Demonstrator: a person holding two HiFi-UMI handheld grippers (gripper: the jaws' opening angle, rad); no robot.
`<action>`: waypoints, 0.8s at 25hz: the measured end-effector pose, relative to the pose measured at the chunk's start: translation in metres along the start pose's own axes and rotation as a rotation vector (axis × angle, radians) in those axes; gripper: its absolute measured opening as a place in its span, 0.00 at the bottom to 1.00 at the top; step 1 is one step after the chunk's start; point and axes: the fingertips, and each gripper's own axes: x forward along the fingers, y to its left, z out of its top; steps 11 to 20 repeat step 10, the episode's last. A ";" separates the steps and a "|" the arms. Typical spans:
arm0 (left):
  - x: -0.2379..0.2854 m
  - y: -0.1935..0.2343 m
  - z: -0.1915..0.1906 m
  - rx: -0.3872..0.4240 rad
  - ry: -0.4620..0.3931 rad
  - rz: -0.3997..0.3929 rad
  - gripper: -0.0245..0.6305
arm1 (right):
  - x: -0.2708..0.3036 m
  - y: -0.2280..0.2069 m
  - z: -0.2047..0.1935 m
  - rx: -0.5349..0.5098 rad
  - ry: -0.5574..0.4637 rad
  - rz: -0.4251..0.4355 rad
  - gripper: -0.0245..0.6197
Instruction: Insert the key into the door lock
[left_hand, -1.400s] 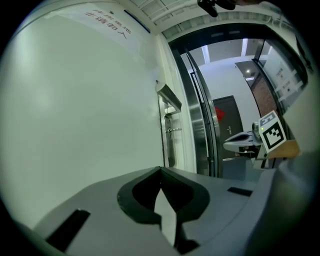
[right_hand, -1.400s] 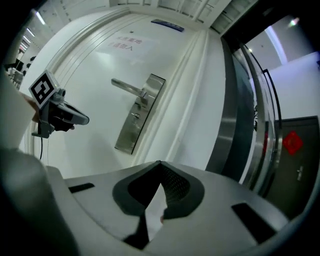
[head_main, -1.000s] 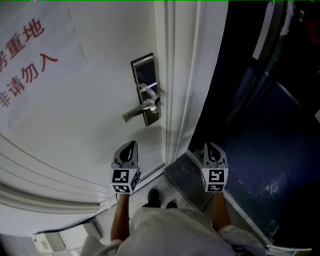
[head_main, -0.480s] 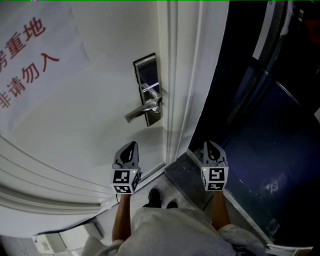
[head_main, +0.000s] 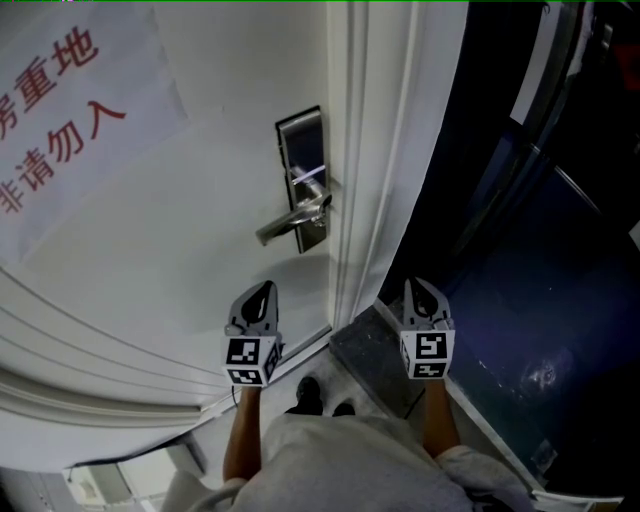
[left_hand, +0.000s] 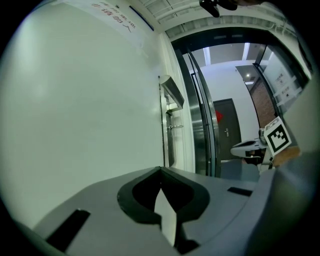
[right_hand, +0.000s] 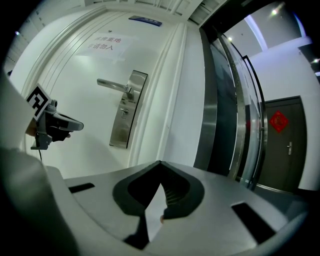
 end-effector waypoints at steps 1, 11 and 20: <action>0.000 0.000 0.000 0.001 0.000 0.000 0.06 | 0.001 0.001 0.001 -0.001 -0.001 0.003 0.07; -0.001 0.003 -0.001 -0.001 0.003 0.006 0.06 | 0.005 0.006 0.002 -0.015 0.000 0.016 0.07; -0.001 0.003 -0.001 -0.001 0.003 0.006 0.06 | 0.005 0.006 0.002 -0.015 0.000 0.016 0.07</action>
